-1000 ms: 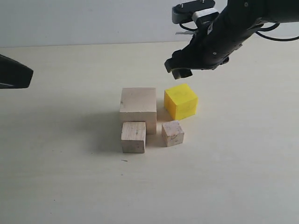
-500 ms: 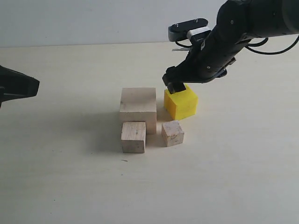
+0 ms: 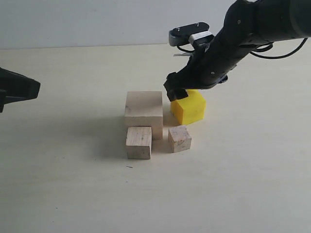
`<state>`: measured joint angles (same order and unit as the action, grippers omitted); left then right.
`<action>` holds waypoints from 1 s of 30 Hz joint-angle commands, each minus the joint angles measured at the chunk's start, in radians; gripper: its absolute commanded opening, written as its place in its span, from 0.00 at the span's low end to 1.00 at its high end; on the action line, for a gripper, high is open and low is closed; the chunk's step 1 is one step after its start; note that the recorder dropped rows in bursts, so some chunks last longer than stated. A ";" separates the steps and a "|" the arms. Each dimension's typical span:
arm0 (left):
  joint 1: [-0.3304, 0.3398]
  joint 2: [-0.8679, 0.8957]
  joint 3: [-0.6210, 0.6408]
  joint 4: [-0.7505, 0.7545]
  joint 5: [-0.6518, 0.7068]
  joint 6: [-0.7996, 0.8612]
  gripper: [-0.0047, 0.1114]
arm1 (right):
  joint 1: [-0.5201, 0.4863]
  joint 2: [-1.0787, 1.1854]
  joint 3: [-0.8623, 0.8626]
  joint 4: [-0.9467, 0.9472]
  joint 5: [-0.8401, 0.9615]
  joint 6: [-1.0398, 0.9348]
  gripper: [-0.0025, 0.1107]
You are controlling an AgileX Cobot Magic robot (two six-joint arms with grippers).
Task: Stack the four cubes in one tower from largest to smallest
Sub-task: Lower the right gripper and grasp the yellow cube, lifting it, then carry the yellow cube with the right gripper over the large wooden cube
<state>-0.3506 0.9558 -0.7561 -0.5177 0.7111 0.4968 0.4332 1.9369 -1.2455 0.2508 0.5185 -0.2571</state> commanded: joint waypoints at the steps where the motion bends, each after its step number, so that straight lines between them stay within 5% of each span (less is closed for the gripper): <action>1: 0.002 -0.004 0.003 0.006 -0.008 -0.004 0.30 | 0.003 0.031 -0.009 0.000 -0.020 -0.014 0.75; 12: 0.002 -0.004 0.003 0.007 -0.011 -0.004 0.30 | 0.003 0.077 -0.009 -0.024 -0.057 -0.014 0.69; 17: 0.002 -0.004 0.003 0.009 -0.010 -0.004 0.30 | 0.003 0.068 -0.009 -0.119 -0.038 -0.006 0.45; 23: 0.002 -0.004 0.003 0.009 -0.010 -0.002 0.30 | 0.003 0.001 -0.009 -0.158 0.014 -0.006 0.03; 30: 0.002 -0.004 0.003 0.011 -0.010 -0.002 0.30 | 0.003 -0.156 -0.009 -0.154 0.017 -0.004 0.02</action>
<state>-0.3506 0.9558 -0.7561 -0.5117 0.7067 0.4968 0.4332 1.8429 -1.2470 0.1020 0.5362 -0.2600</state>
